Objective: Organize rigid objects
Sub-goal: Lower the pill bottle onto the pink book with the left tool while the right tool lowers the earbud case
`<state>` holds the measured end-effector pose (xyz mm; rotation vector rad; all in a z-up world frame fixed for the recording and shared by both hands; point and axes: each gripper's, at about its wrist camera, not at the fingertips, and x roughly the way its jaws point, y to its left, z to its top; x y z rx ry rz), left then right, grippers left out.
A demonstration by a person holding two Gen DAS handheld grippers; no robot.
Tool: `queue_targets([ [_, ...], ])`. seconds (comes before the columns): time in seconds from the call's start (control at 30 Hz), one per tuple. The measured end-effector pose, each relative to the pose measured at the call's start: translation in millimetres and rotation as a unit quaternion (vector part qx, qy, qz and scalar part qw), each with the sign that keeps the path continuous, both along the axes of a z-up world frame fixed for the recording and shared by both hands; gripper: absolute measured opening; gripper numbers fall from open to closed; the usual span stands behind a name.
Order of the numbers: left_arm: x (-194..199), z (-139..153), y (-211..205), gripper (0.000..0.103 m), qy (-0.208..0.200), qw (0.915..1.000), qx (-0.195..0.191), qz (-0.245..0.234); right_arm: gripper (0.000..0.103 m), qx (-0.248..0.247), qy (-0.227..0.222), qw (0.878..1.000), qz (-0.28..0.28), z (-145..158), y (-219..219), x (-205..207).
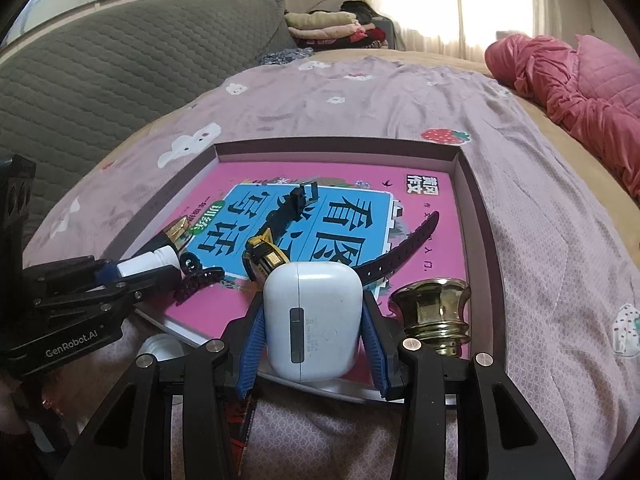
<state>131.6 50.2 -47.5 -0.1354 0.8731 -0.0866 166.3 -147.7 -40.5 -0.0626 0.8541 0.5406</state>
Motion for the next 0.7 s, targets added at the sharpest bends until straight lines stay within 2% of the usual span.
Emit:
queue_targets([
  [0.7, 0.1, -0.8, 5.3, 0.027, 0.000, 0.9997, 0.017, 0.019, 0.045, 0.001, -0.003, 1.000, -0.001, 2.0, -1.6, -2.2],
])
